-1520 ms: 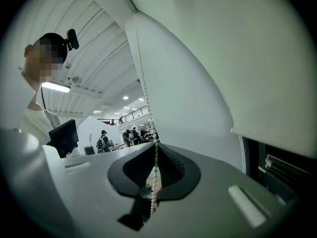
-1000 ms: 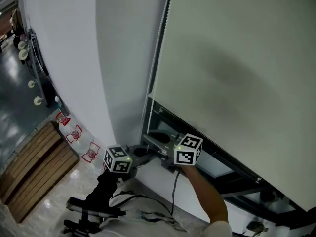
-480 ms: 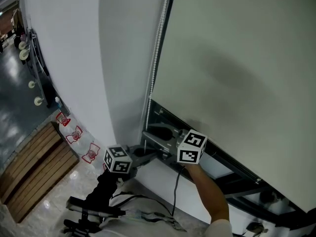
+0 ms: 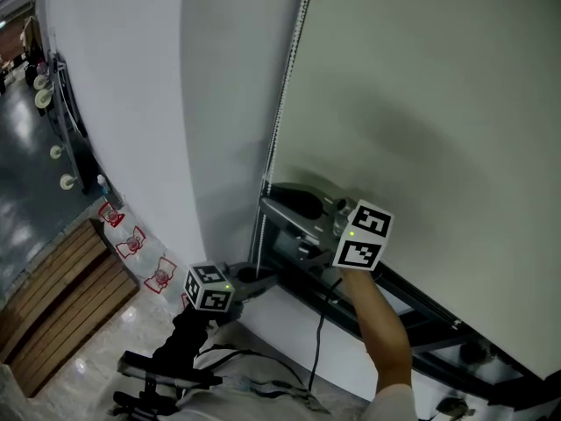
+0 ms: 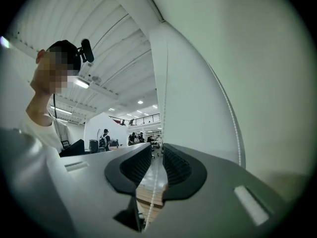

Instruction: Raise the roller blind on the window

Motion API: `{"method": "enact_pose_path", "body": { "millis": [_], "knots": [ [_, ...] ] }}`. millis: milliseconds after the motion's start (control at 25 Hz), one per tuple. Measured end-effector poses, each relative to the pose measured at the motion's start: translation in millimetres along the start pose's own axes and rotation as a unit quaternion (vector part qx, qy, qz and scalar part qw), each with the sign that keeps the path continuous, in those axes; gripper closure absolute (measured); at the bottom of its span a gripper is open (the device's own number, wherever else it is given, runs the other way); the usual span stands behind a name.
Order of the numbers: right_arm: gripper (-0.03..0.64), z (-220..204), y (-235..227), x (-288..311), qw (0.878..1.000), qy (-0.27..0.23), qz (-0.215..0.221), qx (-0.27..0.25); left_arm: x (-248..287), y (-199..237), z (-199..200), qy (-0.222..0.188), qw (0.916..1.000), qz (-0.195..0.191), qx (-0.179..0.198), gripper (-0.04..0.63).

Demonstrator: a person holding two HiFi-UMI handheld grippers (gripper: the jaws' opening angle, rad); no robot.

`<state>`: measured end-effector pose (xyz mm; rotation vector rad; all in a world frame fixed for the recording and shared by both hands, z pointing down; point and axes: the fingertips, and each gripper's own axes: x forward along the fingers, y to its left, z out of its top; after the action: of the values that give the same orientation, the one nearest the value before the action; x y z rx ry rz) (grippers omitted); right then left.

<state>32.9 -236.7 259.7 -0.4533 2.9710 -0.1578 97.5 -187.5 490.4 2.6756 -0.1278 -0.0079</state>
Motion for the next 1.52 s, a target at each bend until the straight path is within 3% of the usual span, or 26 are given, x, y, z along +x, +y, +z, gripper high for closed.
{"method": "enact_pose_path", "body": {
  "millis": [280, 640, 1280, 1520],
  "knots": [
    [0.582, 77, 5, 11, 0.998, -0.034, 0.016, -0.046, 1, -2, -4, 0.002, 1.0000, -0.003, -0.002, 0.597],
    [0.583, 128, 2, 18, 0.996, -0.054, 0.019, -0.068, 0, -1, -3, 0.001, 1.0000, 0.000, -0.004, 0.597],
    [0.612, 130, 7, 11, 0.997, -0.059, 0.012, -0.038, 3, -4, -7, 0.004, 0.9999, -0.005, -0.009, 0.597],
    [0.614, 120, 11, 12, 0.998, -0.029, 0.013, -0.050, 5, -4, -6, 0.007, 0.9999, -0.007, -0.007, 0.597]
  ]
}}
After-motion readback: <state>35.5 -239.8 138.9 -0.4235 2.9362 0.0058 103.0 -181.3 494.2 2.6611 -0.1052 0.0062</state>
